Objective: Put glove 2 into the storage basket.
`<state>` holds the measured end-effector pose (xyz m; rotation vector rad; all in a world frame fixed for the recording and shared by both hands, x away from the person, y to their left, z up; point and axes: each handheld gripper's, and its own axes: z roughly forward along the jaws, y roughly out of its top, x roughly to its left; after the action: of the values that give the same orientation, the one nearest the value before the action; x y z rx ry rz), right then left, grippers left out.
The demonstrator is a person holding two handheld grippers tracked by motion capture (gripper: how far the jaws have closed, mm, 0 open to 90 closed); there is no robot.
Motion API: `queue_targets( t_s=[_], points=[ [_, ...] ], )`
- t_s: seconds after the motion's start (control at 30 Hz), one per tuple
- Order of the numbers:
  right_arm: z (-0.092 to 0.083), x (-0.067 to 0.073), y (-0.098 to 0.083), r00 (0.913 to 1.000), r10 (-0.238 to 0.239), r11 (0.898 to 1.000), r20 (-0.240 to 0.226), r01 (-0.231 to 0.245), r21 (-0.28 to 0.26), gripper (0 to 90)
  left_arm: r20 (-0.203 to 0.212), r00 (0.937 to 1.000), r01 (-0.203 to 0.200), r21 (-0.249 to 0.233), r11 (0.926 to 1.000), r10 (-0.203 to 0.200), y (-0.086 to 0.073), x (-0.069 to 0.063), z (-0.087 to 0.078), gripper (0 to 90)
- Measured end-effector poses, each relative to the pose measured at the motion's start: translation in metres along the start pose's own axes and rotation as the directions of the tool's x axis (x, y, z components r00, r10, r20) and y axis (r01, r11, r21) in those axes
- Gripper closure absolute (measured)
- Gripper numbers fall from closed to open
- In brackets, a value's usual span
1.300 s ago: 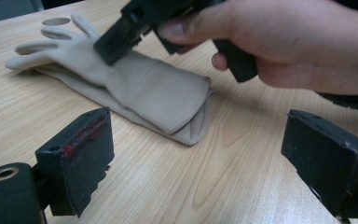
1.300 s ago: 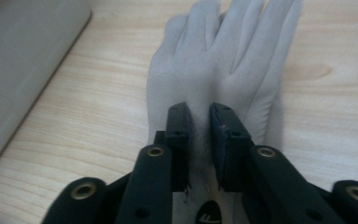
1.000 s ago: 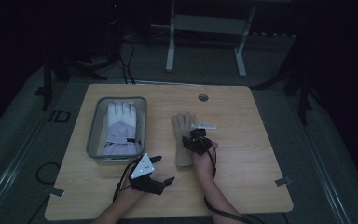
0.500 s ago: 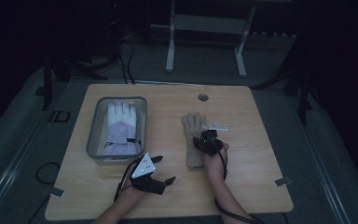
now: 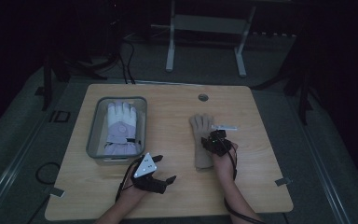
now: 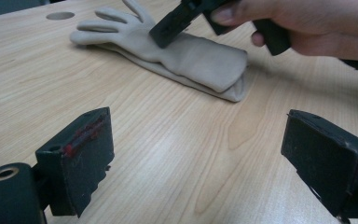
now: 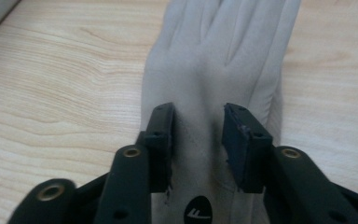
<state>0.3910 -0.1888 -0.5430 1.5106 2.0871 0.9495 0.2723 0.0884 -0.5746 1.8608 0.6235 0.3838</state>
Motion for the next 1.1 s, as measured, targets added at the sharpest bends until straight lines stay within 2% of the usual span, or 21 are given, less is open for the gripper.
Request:
queue_targets(
  t_s=[0.1,0.13,0.17,0.23,0.27,0.33,0.4,0.43,0.47,0.53,0.63,0.7,0.77,0.8,0.83,0.9,0.93,1.0,1.07,1.1],
  points=[
    [-0.006,-0.001,0.003,0.9999,-0.013,1.000,-0.005,0.013,-0.013,56.3,-0.004,0.9999,0.014,0.002,0.9999,-0.014,0.002,0.002,0.000,9.3],
    [-0.013,-0.004,0.007,0.9987,-0.035,0.999,-0.037,0.033,-0.041,48.4,-0.009,1.0000,-0.002,-0.007,1.0000,0.002,0.005,0.001,-0.001,9.3],
    [-0.017,-0.006,0.009,0.9984,-0.049,0.997,-0.029,0.048,-0.056,46.9,-0.016,0.9998,-0.016,-0.012,0.9998,0.015,0.007,0.000,-0.001,9.3],
    [-0.026,-0.013,0.015,0.9952,-0.062,0.995,-0.076,0.055,-0.085,37.0,-0.018,0.9996,-0.023,-0.008,0.9997,0.023,0.011,-0.001,-0.002,9.3],
    [-0.030,-0.017,0.018,0.9947,-0.053,0.995,-0.089,0.045,-0.088,34.4,-0.018,0.9996,-0.023,-0.008,0.9997,0.023,0.011,-0.001,-0.002,9.3],
    [-0.038,-0.026,0.024,0.9868,-0.039,0.995,-0.157,0.023,-0.100,21.2,-0.025,0.9996,-0.016,0.001,0.9999,0.016,0.015,-0.001,0.000,9.3],
    [-0.045,-0.033,0.028,0.9801,-0.073,0.993,-0.185,0.054,-0.105,11.8,-0.013,0.9999,0.000,0.031,0.9995,0.000,0.019,0.000,0.003,9.3],
    [-0.049,-0.035,0.029,0.9757,-0.089,0.993,-0.200,0.070,-0.100,12.2,0.006,0.9999,0.013,0.050,0.9987,-0.014,0.020,0.001,0.005,9.3],
    [-0.053,-0.038,0.030,0.9747,-0.093,0.991,-0.203,0.072,-0.109,13.3,0.005,0.9997,0.023,0.058,0.9981,-0.023,0.022,0.000,0.007,9.3],
    [-0.058,-0.044,0.031,0.9631,-0.092,0.989,-0.253,0.059,-0.132,14.6,0.023,0.9991,0.035,0.077,0.9964,-0.037,0.025,0.000,0.011,9.3],
    [-0.061,-0.052,0.031,0.9575,-0.165,0.981,-0.237,0.133,-0.142,14.6,0.038,0.9985,0.036,0.112,0.9931,-0.040,0.028,-0.002,0.018,9.3],
    [-0.060,-0.057,0.029,0.9553,-0.158,0.983,-0.250,0.129,-0.129,14.8,0.058,0.9974,0.035,0.120,0.9922,-0.042,0.030,-0.002,0.023,9.3],
    [-0.059,-0.063,0.028,0.9566,-0.131,0.990,-0.260,0.114,-0.081,17.1,0.047,0.9981,0.032,0.134,0.9905,-0.039,0.031,-0.002,0.025,9.3],
    [-0.059,-0.065,0.027,0.9564,-0.109,0.993,-0.271,0.093,-0.070,16.8,0.063,0.9972,0.030,0.152,0.9879,-0.040,0.034,-0.001,0.029,9.3],
    [-0.059,-0.067,0.026,0.9533,-0.096,0.994,-0.286,0.078,-0.075,14.4,0.057,0.9978,0.024,0.160,0.9869,-0.033,0.036,-0.001,0.031,9.3],
    [-0.059,-0.068,0.026,0.9517,-0.102,0.994,-0.289,0.086,-0.067,11.7,0.072,0.9970,0.018,0.162,0.9866,-0.030,0.037,0.000,0.033,9.4],
    [-0.059,-0.068,0.027,0.9546,-0.099,0.994,-0.281,0.080,-0.081,11.7,0.071,0.9975,-0.013,0.157,0.9876,0.002,0.041,-0.003,0.035,10.2],
    [-0.058,-0.068,0.029,0.9516,-0.107,0.993,-0.288,0.087,-0.081,11.7,0.074,0.9971,-0.026,0.155,0.9876,0.014,0.043,-0.004,0.037,13.5],
    [-0.057,-0.069,0.034,0.9565,-0.100,0.993,-0.274,0.080,-0.084,15.2,0.109,0.9928,-0.065,0.154,0.9858,0.049,0.051,-0.009,0.045,13.6],
    [-0.057,-0.069,0.034,0.9565,-0.100,0.993,-0.274,0.080,-0.084,15.2,0.109,0.9928,-0.065,0.154,0.9858,0.049,0.051,-0.009,0.045,14.0]
  ],
)
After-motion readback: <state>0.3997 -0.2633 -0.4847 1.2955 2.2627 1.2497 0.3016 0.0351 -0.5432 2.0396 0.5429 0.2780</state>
